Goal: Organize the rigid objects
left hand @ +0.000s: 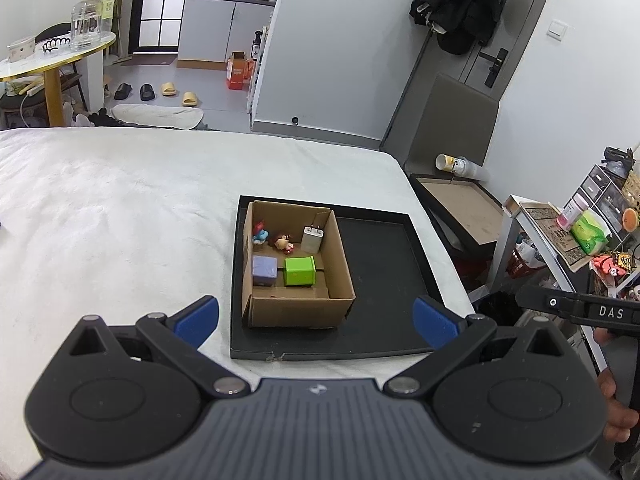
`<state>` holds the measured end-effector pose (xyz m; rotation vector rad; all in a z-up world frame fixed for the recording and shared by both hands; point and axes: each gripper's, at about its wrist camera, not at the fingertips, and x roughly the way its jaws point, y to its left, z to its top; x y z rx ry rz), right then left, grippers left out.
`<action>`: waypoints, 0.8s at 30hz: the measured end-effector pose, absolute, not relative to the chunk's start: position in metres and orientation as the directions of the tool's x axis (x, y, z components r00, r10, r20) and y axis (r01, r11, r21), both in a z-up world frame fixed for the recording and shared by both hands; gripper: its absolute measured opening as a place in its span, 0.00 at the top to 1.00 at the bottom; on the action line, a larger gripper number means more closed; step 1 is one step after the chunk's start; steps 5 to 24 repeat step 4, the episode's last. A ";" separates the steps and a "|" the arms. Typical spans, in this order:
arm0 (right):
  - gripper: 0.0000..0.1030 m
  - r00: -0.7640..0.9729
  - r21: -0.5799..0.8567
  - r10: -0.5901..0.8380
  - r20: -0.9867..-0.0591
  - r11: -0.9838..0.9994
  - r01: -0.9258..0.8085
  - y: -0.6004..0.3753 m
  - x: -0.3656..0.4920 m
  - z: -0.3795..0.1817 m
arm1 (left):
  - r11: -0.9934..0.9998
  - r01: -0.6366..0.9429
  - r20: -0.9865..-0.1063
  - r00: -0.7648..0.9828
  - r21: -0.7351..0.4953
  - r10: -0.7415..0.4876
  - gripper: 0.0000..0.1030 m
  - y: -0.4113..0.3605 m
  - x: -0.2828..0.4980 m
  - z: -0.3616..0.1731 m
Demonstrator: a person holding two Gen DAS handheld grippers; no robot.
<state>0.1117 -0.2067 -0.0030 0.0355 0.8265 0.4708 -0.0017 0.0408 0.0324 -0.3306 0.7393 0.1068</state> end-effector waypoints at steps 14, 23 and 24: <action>0.00 0.580 0.213 0.416 -0.700 0.897 -0.388 -0.208 0.112 -0.005 | 0.943 -0.206 -0.679 0.734 -0.260 -0.027 0.00 0.040 -0.001 0.032; 0.00 0.580 0.213 0.416 -0.700 0.897 -0.388 -0.208 0.112 -0.005 | 0.943 -0.206 -0.679 0.734 -0.260 -0.027 0.00 0.040 -0.001 0.032; 0.00 0.580 0.213 0.416 -0.700 0.897 -0.388 -0.208 0.112 -0.005 | 0.943 -0.206 -0.679 0.734 -0.260 -0.027 0.00 0.040 -0.001 0.032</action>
